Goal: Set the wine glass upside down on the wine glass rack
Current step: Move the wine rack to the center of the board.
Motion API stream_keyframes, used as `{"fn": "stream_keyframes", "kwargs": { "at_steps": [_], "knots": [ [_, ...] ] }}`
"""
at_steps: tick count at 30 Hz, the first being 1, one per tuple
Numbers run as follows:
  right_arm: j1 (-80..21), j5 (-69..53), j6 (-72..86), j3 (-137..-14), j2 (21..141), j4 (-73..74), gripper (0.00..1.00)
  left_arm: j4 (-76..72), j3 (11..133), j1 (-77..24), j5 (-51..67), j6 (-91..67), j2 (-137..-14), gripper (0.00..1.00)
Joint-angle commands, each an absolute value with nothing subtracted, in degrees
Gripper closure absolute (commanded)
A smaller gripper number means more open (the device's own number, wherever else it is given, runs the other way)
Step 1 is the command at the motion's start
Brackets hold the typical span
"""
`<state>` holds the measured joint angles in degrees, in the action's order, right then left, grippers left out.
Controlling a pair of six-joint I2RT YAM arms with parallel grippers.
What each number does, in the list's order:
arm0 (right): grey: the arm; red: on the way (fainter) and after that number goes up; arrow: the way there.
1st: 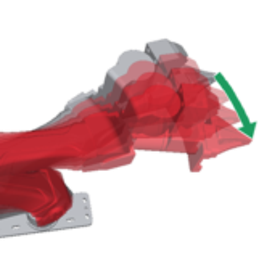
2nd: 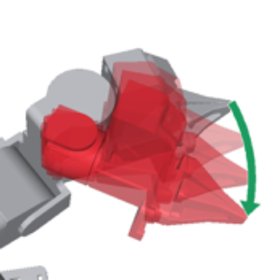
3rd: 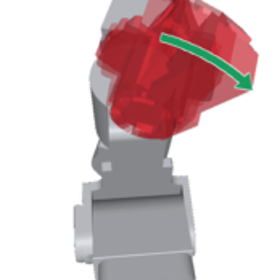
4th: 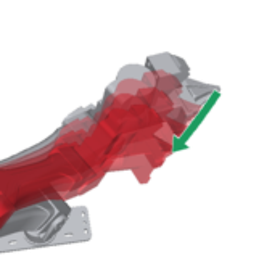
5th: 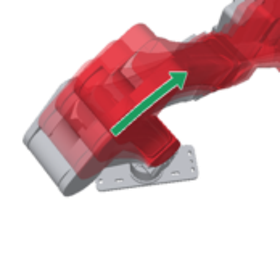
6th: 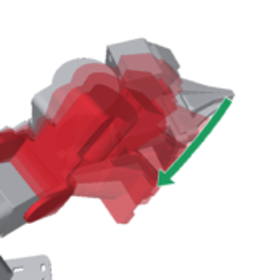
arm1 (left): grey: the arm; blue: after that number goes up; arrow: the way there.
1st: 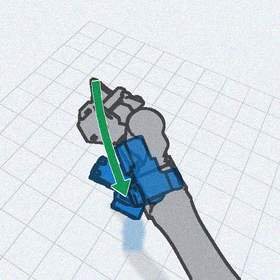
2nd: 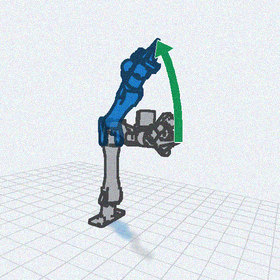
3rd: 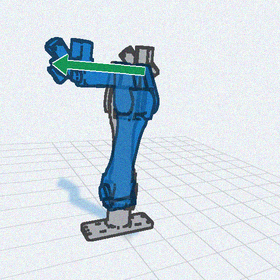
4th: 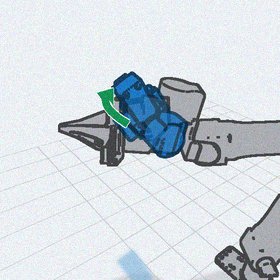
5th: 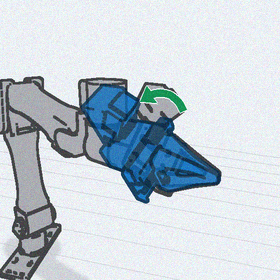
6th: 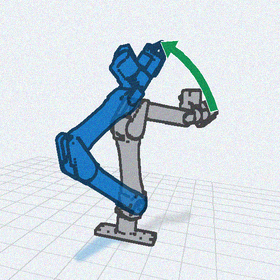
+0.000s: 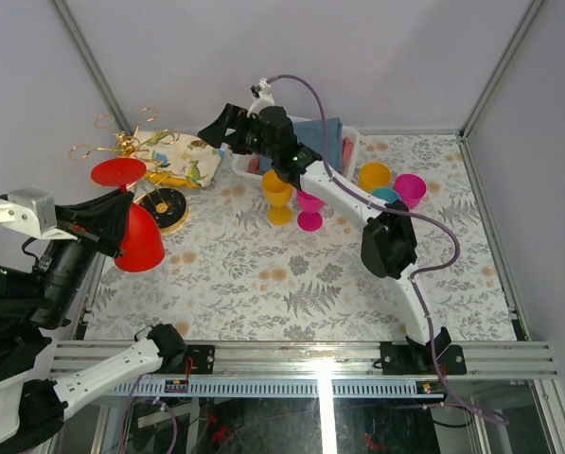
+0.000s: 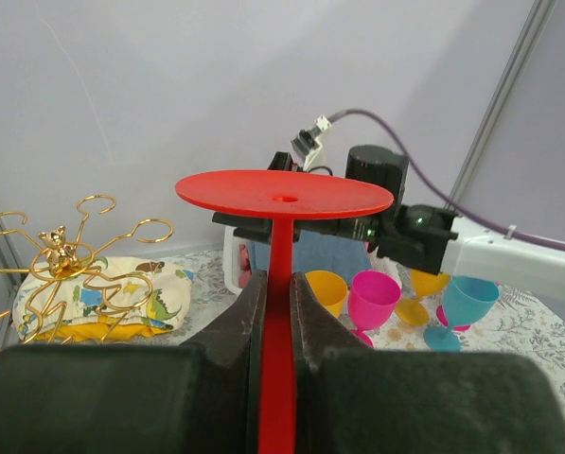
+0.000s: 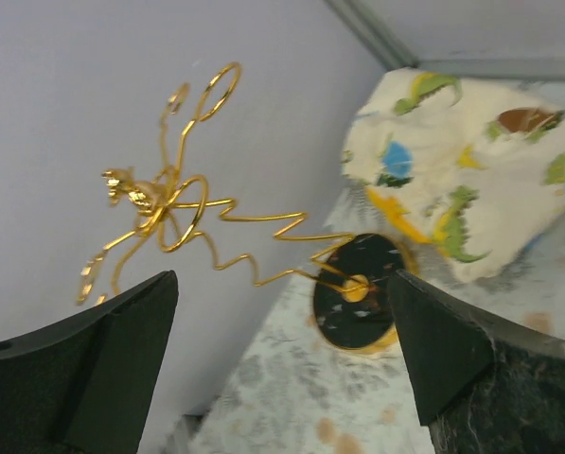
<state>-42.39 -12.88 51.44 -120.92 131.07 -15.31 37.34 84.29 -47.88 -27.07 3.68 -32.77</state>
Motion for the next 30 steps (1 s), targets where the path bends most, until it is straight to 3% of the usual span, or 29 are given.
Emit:
{"fn": "stream_keyframes", "kwargs": {
  "at_steps": [1, 9, 12, 15, 18, 22, 30],
  "knots": [
    [-44.3, -1.4, 25.8, -134.4, 125.2, 10.5, 0.01, 36.4, 85.0, -47.6, -27.3, 4.1, -33.3, 1.0],
    [-42.3, 15.9, 4.1, -122.7, 117.6, 12.9, 0.01, 36.1, 84.6, -47.5, -27.4, 4.4, -33.5, 1.0],
    [-42.2, 15.4, 3.9, -117.4, 114.6, 8.2, 0.01, 36.0, 84.3, -47.5, -27.4, 4.4, -33.6, 1.0],
    [-42.2, 9.5, 12.5, -118.4, 115.0, 8.6, 0.01, 35.5, 83.8, -47.6, -27.5, 4.4, -33.6, 1.0],
    [-42.3, 1.2, 25.0, -121.2, 117.9, 8.9, 0.11, 35.4, 84.2, -47.6, -27.4, 4.3, -33.9, 1.0],
    [-43.2, -10.7, 40.9, -120.6, 121.4, -0.2, 0.16, 36.0, 85.1, -47.6, -27.2, 4.3, -34.4, 1.0],
    [-48.5, -10.5, 59.8, -120.9, 125.8, -14.7, 0.23, 36.5, 85.4, -47.6, -27.4, 4.1, -34.5, 1.0]
  ]
}}
